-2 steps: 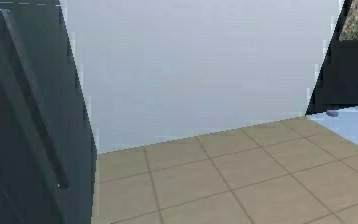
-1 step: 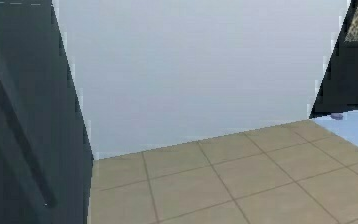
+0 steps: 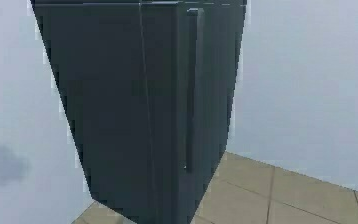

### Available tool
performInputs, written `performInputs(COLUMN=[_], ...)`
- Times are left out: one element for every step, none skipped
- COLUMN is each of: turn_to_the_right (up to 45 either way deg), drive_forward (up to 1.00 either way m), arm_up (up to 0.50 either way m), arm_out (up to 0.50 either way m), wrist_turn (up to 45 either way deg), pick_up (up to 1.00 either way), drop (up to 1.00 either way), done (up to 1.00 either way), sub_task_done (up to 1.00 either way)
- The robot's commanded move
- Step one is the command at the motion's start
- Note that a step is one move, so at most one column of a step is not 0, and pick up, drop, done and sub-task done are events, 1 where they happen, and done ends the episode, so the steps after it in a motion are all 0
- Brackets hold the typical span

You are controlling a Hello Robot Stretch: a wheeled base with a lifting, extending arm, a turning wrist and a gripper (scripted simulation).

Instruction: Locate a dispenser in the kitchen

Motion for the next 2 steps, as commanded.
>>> performInputs(turn_to_the_right=[-45.0,-45.0], drive_forward=[0.00,0.00], arm_up=[0.00,0.00], arm_out=[0.00,0.00], wrist_turn=[0.0,0.0], pick_up=[0.00,0.00], drop=[0.00,0.00], done=[0.00,0.00], sub_task_done=[0.00,0.00])
